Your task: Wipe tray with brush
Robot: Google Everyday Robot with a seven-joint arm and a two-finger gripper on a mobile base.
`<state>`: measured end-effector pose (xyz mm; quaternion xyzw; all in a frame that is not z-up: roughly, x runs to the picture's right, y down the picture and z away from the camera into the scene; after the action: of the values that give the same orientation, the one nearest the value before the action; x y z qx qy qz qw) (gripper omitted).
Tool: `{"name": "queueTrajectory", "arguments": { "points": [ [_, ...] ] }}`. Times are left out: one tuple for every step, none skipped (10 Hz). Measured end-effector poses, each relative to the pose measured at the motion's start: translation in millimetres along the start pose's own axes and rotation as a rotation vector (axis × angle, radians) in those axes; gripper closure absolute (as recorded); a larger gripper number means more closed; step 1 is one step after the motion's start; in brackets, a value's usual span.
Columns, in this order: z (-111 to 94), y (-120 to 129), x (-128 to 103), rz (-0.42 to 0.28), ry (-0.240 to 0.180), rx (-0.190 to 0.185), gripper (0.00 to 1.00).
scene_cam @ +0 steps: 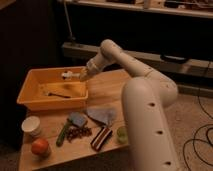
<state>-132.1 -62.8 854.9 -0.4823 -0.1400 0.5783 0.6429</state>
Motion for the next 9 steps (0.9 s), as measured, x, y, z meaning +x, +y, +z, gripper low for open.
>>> {"name": "queueTrajectory", "arguments": {
  "points": [
    [1.5,0.9,2.5,0.023,-0.018,-0.033,1.00],
    [7.8,2.3,7.4,0.051,-0.017,-0.089,1.00],
    [11.7,2.1,10.4,0.060,0.003,-0.109,1.00],
    [22.7,4.7,15.5,0.072,0.031,-0.122,1.00],
    [29.1,10.0,17.1,0.078,0.045,-0.135,1.00],
    [35.9,9.8,21.9,0.094,0.063,-0.145,1.00],
    [37.9,14.8,26.9,0.103,0.074,-0.161,1.00],
    [40.4,21.3,35.3,0.108,0.088,-0.178,1.00],
    [33.5,32.8,46.6,0.112,0.082,-0.204,1.00]
  ]
}}
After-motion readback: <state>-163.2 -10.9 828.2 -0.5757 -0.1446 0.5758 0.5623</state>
